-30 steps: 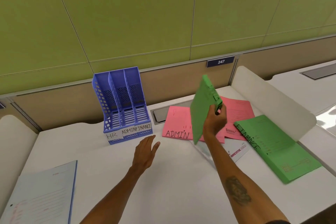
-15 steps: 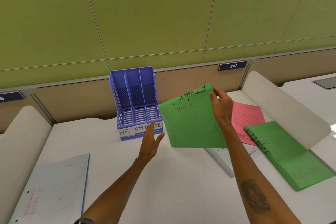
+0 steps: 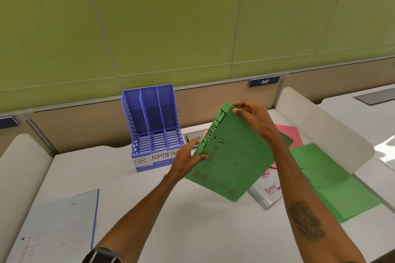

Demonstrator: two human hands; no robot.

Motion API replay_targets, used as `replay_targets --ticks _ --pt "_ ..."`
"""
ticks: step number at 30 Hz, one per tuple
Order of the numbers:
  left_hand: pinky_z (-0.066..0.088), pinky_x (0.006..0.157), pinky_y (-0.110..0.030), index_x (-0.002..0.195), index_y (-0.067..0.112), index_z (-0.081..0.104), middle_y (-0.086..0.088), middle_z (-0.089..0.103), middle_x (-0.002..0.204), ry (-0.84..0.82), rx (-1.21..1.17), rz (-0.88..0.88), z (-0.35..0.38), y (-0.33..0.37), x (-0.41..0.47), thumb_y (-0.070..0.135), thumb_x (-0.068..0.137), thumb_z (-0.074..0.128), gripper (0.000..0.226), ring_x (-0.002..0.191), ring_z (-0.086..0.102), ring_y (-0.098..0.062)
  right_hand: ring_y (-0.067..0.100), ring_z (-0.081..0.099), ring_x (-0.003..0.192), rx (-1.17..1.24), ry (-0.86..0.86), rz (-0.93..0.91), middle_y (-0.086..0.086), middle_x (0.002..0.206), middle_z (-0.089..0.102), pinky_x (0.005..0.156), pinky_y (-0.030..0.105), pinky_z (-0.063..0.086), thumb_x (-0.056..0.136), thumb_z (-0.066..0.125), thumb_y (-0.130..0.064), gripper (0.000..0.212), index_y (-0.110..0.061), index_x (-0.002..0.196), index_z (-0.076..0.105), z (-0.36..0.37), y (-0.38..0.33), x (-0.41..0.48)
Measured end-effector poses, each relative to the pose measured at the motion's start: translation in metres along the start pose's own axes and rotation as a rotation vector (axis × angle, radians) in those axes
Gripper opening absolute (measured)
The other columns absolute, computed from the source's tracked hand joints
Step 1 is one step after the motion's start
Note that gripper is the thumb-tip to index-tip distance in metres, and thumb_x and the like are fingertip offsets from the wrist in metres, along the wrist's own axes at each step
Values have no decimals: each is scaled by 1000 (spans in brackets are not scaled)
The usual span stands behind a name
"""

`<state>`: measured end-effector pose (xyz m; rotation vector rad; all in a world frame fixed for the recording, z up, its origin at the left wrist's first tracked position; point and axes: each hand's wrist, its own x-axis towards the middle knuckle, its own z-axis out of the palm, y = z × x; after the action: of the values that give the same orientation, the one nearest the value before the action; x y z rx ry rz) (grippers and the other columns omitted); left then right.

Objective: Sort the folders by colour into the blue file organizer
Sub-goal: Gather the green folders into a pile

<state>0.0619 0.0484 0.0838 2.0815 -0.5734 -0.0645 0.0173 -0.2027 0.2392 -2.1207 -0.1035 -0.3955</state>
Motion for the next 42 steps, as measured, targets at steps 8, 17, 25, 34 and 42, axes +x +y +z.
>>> replay_targets --ticks 8,17,25,34,42 --pt "60 81 -38 123 20 56 0 67 114 59 -414 -127 7 4 -29 23 95 56 28 95 70 -14 20 43 130 -300 556 76 0 141 50 107 50 30 89 64 -38 52 -27 137 46 34 41 -1" --pt "59 79 -37 131 10 49 -8 68 116 94 -672 -434 22 -31 -75 19 98 50 34 98 70 -24 33 54 121 235 228 589 15 144 46 101 52 46 99 51 -34 49 -19 142 34 113 122 -84" --pt "59 66 -31 123 20 40 -8 68 111 -102 -512 -717 56 -70 -122 25 96 55 32 91 71 -18 29 65 98 198 136 758 12 121 63 86 51 56 86 59 -8 40 -15 123 46 139 176 -135" --pt "61 73 -47 109 6 63 -13 71 97 92 -367 -826 64 -94 -130 12 88 66 22 83 73 -28 23 61 96 111 -21 701 9 120 53 76 43 59 83 59 -4 54 -13 136 48 151 203 -128" --pt "58 79 -43 109 19 66 -1 67 96 109 73 -768 68 -110 -125 37 83 67 31 83 68 -21 27 57 106 -36 -116 711 11 125 53 90 51 53 83 57 -20 48 -11 129 52 170 231 -124"
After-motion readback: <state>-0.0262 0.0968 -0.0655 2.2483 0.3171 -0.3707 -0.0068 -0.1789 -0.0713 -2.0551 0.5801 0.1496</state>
